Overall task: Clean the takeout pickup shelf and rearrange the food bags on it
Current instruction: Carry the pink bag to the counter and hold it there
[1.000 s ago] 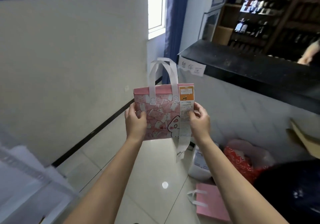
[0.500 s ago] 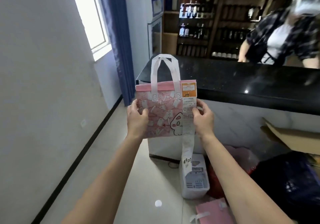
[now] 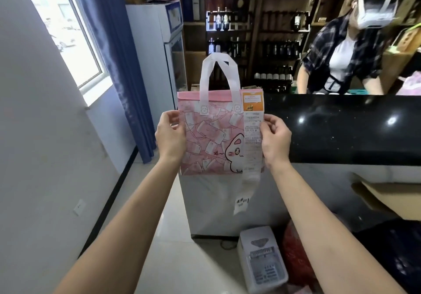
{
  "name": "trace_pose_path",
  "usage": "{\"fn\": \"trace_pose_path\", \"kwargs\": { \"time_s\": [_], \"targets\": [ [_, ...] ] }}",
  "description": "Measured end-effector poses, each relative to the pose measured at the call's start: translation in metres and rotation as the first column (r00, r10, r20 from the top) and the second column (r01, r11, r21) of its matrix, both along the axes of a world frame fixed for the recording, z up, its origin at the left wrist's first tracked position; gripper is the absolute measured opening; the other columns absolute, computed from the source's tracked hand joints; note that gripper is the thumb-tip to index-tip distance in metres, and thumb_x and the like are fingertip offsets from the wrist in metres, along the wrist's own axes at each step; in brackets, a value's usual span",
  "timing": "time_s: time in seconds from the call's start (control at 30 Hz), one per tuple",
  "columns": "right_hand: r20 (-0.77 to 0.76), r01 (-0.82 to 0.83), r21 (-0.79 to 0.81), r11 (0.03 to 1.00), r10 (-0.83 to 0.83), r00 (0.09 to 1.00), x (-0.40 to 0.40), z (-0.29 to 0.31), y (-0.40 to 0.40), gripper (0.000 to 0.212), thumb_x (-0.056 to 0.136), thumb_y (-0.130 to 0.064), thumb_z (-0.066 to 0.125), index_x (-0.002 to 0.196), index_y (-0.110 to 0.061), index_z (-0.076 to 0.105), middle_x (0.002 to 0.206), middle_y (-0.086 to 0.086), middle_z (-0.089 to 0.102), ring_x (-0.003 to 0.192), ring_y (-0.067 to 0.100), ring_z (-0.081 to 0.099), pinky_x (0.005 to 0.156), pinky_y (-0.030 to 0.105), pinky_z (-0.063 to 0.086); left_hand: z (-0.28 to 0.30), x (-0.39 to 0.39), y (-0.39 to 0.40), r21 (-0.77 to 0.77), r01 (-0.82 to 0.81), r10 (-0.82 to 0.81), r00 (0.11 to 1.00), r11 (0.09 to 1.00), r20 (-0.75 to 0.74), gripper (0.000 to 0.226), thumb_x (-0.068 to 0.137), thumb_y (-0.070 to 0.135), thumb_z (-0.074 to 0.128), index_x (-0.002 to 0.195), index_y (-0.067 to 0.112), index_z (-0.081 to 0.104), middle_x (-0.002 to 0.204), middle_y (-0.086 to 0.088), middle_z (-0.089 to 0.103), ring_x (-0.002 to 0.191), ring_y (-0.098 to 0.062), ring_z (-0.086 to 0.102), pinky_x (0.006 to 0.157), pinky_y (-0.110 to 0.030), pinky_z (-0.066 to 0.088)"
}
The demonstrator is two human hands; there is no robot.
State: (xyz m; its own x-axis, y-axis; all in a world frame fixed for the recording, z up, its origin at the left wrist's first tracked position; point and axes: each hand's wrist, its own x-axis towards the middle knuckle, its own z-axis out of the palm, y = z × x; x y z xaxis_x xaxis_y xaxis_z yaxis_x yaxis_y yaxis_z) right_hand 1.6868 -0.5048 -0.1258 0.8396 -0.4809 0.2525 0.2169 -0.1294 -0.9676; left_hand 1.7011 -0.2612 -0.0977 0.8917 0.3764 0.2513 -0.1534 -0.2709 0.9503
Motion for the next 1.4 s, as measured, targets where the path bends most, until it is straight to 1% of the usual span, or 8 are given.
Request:
{"fn": "trace_pose_path", "kwargs": {
  "time_s": [0.17,0.33,0.47,0.57,0.73,0.87,1.23,1.4],
  "targets": [
    [0.001,-0.023,0.022,0.999,0.023,1.0,0.062,0.004,-0.005,0.016,0.103,-0.02,0.062,0.118,-0.014,0.065,0.107,0.002,0.076,0.097,0.011,0.075,0.081,0.033,0.064,0.009,0.063,-0.006,0.002,-0.004,0.004,0.999,1.0,0.04,0.018,0.1,0.021,0.065,0.118,0.023,0.062,0.111,0.01,0.066,0.098,-0.005,0.066,0.072,-0.019,0.058],
    [0.024,-0.038,0.044,0.998,0.037,0.999,0.115,0.011,-0.015,0.014,0.103,-0.017,0.063,0.116,-0.013,0.063,0.105,0.004,0.076,0.097,0.012,0.075,0.083,0.034,0.063,0.016,0.119,-0.009,-0.007,0.012,-0.011,0.998,1.0,0.065,0.016,0.098,0.016,0.068,0.111,0.025,0.064,0.105,0.014,0.068,0.094,-0.004,0.069,0.067,-0.019,0.059],
    [0.001,-0.05,0.023,0.998,0.05,0.999,0.14,0.004,-0.016,0.012,0.102,-0.016,0.064,0.114,-0.014,0.062,0.103,0.004,0.076,0.096,0.014,0.075,0.085,0.039,0.063,0.004,0.149,-0.007,-0.023,0.002,-0.001,1.0,1.0,0.013,0.015,0.097,0.012,0.069,0.108,0.021,0.066,0.098,0.012,0.07,0.085,-0.002,0.069,0.055,-0.009,0.051],
    [-0.053,-0.057,-0.017,0.998,0.056,0.997,0.15,-0.012,-0.016,0.012,0.1,-0.019,0.067,0.111,-0.017,0.063,0.101,0.003,0.077,0.094,0.015,0.076,0.085,0.045,0.063,-0.016,0.164,0.001,0.001,0.023,-0.023,0.999,1.0,-0.045,0.016,0.097,0.011,0.069,0.11,0.02,0.068,0.098,0.01,0.07,0.078,0.005,0.067,0.055,-0.006,0.049],
    [-0.058,-0.028,-0.022,0.999,0.027,0.998,0.154,-0.026,-0.005,0.016,0.1,-0.021,0.067,0.114,-0.014,0.065,0.102,0.003,0.077,0.094,0.013,0.076,0.083,0.039,0.064,-0.032,0.178,0.014,-0.006,0.092,-0.092,0.994,0.996,-0.061,0.015,0.099,0.017,0.067,0.113,0.019,0.069,0.1,0.007,0.072,0.089,-0.005,0.07,0.076,-0.026,0.062],
    [-0.031,-0.025,-0.003,1.0,0.025,0.999,0.155,-0.026,0.005,0.016,0.102,-0.02,0.065,0.116,-0.014,0.067,0.102,0.002,0.077,0.094,0.013,0.076,0.08,0.031,0.063,-0.037,0.183,0.025,-0.06,0.141,-0.146,0.987,0.988,-0.072,0.016,0.1,0.023,0.065,0.115,0.019,0.07,0.106,0.002,0.073,0.1,-0.017,0.071,0.084,-0.041,0.064],
    [-0.031,0.013,-0.009,1.0,-0.014,0.999,0.144,-0.034,0.022,0.022,0.102,-0.029,0.065,0.115,-0.012,0.071,0.104,-0.002,0.076,0.097,0.009,0.074,0.083,0.03,0.062,-0.053,0.167,0.035,-0.052,0.199,-0.203,0.975,0.979,-0.087,0.013,0.101,0.028,0.064,0.103,0.018,0.072,0.101,0.001,0.076,0.097,-0.019,0.072,0.088,-0.045,0.062],
    [-0.036,0.03,-0.02,0.999,-0.03,0.999,0.134,-0.032,0.02,0.017,0.102,-0.026,0.064,0.11,-0.013,0.072,0.1,-0.001,0.077,0.093,0.009,0.075,0.08,0.032,0.063,-0.049,0.162,0.038,-0.048,0.183,-0.186,0.977,0.982,-0.1,0.012,0.099,0.026,0.067,0.098,0.017,0.074,0.096,0.004,0.077,0.091,-0.012,0.074,0.083,-0.035,0.063]
  ]
}}
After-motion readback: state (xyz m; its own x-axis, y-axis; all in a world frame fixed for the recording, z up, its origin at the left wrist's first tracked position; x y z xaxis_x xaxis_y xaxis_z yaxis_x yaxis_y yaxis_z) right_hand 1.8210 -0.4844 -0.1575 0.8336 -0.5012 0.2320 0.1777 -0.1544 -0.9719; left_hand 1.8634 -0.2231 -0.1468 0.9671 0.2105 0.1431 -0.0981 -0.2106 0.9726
